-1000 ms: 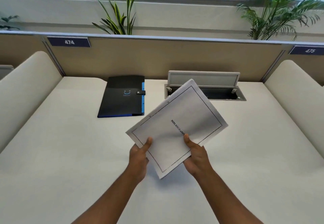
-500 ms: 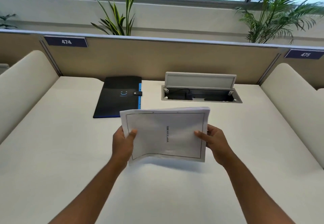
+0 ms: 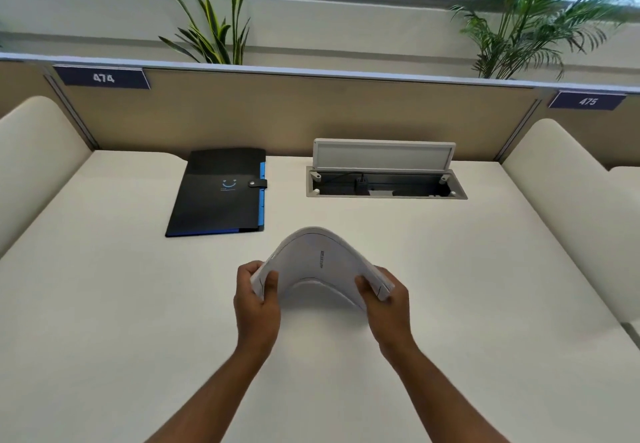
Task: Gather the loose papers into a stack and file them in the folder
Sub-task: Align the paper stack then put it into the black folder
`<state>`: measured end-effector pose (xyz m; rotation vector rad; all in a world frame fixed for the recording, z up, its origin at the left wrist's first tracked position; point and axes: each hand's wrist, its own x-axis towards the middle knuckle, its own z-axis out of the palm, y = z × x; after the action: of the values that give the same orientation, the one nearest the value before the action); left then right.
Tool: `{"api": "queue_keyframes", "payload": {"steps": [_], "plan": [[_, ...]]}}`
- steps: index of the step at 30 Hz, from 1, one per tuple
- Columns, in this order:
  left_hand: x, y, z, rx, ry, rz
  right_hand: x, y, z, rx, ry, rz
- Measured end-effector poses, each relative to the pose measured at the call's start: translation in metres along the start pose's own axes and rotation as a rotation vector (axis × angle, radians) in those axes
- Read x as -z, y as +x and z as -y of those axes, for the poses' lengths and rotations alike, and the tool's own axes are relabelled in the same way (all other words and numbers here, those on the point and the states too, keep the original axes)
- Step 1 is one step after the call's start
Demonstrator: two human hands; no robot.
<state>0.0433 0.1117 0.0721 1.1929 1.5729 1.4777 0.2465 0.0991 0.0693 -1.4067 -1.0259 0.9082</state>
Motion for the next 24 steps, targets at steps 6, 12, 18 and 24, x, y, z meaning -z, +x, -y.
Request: {"api": "queue_keyframes", "payload": {"steps": [6, 12, 18, 24], "plan": [[0.002, 0.011, 0.011, 0.046, -0.005, 0.014, -0.005, 0.008, -0.011, -0.114, 0.03, -0.072], [0.01, 0.018, 0.009, -0.112, 0.007, -0.044, 0.004, 0.013, 0.003, 0.131, -0.163, -0.184], [0.021, 0.036, 0.008, -0.545, 0.389, -0.056, 0.016, 0.021, 0.019, 0.734, -0.838, -0.271], [0.024, 0.04, 0.012, -0.567, 0.413, -0.02, 0.018, 0.022, 0.017, 0.684, -0.942, -0.233]]}}
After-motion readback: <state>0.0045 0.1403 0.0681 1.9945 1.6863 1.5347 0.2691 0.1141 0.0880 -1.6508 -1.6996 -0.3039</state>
